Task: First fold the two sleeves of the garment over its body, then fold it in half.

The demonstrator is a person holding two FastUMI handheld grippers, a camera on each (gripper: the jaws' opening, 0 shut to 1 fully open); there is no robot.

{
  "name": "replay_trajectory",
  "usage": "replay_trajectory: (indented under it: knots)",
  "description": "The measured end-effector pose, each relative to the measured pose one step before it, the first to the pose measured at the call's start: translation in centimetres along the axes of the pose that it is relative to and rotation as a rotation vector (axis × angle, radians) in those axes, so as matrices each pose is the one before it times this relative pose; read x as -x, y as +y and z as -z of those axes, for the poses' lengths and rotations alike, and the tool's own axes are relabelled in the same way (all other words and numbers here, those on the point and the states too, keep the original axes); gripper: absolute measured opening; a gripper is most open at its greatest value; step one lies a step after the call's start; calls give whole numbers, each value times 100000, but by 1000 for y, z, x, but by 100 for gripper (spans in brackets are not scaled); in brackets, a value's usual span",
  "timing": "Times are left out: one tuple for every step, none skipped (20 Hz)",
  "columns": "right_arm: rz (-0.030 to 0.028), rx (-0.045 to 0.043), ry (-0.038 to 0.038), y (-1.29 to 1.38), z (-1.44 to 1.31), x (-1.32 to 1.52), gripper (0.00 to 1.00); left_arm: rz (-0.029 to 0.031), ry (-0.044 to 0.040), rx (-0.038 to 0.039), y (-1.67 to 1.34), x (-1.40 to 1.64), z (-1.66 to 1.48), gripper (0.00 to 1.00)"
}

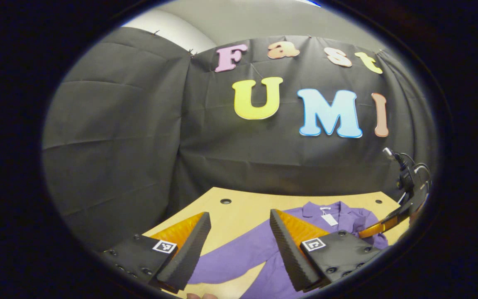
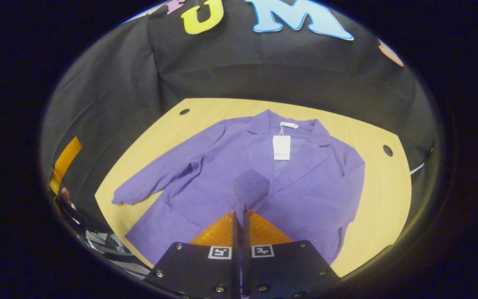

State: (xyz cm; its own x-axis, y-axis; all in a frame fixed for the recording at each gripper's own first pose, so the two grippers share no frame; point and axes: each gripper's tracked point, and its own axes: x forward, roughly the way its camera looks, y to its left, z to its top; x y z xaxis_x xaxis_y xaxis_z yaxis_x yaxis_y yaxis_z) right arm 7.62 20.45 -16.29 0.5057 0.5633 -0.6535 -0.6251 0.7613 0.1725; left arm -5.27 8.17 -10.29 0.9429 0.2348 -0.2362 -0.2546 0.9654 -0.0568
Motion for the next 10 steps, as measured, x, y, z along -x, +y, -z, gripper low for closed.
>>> replay_trajectory:
  knots:
    - [-524,925,1408,310,413,-468,3,-601,774,-173,328,-82,360,94]
    - [-388,955,940,348,420,-541,3,-678,988,173,312,-109,344,94]
    - [-187,792,630,259,221,-320,3,-534,955,295,225,63,287,94]
    - [197,473,563,120,345,-192,3,-586,504,476,258,-11,199,94]
    - [-750,425,742,295,150,127,4,-599,199,347,255,-8,59,94]
    - [-885,366,541,285,311,-556,5,-700,-5,178,92,-103,2,94]
    - [355,433,43,-27,74,249,9,-436,42,71,131,47,56,94]
    - [-659,503,-614,314,-112,284,10,-105,93,26,-126,-24,31,94]
    - [132,155,-1303,169,-297,270,15,-222,79,2,-66,10,14,94]
    - [900,447,-1614,-13,-231,279,19,-286,-140,65,-7,48,106,94]
